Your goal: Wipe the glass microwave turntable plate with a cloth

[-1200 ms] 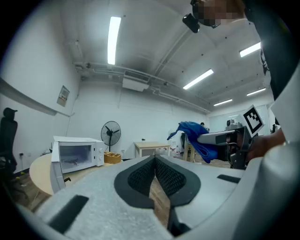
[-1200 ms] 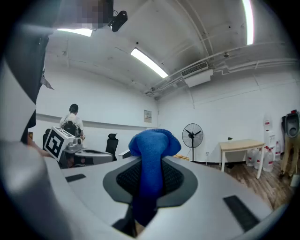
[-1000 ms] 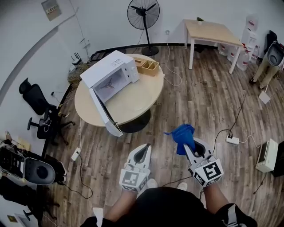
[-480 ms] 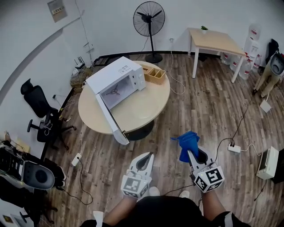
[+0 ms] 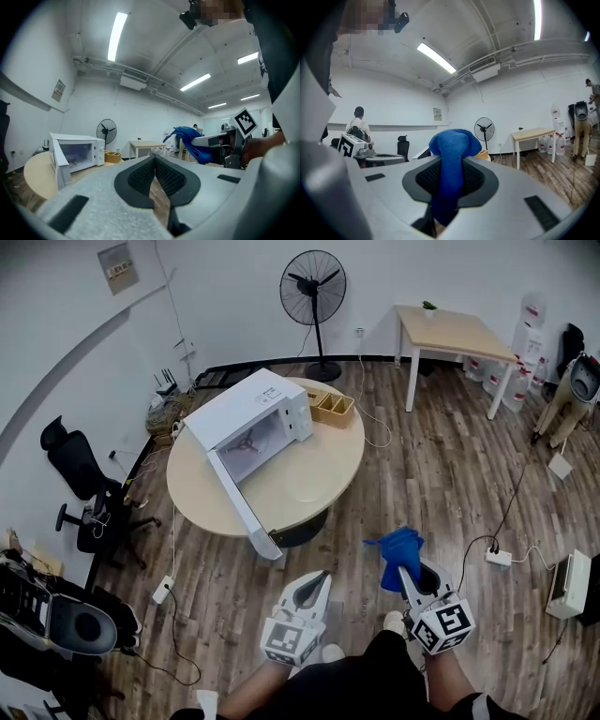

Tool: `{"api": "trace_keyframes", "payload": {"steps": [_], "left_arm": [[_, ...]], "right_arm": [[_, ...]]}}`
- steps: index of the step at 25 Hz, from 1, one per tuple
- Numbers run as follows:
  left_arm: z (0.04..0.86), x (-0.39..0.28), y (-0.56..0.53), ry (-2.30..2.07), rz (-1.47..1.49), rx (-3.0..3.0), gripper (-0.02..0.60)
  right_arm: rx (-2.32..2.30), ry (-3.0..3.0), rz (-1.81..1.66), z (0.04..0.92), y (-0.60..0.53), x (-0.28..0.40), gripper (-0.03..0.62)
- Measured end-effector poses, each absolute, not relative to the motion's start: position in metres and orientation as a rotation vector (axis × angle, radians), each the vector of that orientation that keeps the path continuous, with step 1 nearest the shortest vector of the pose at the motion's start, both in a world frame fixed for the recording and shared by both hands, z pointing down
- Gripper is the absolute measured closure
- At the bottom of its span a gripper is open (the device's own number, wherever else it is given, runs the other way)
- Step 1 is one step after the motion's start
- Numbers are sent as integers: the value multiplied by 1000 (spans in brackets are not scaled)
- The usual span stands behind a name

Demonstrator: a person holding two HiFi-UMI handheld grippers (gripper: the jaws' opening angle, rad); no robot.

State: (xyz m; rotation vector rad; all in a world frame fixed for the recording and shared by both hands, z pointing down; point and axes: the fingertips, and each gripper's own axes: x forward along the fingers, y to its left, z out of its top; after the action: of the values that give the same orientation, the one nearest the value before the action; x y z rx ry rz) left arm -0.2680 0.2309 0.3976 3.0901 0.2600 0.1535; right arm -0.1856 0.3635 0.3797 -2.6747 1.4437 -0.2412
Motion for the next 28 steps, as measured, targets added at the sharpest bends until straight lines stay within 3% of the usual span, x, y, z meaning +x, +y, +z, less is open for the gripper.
{"api": "trace_keyframes", "payload": {"steps": [7,21,28], "left_arm": [[398,-221,213,191,158,3090,575],[392,-58,210,16,140,3136,575],[389,-15,196,-108,159,3147,575]], "right_arm": [[-2656,1493,-221,380,345,-131,519],[-2578,1678,-156,365,334,39,519],[-2456,1804,-142,355,312,71,517]]}}
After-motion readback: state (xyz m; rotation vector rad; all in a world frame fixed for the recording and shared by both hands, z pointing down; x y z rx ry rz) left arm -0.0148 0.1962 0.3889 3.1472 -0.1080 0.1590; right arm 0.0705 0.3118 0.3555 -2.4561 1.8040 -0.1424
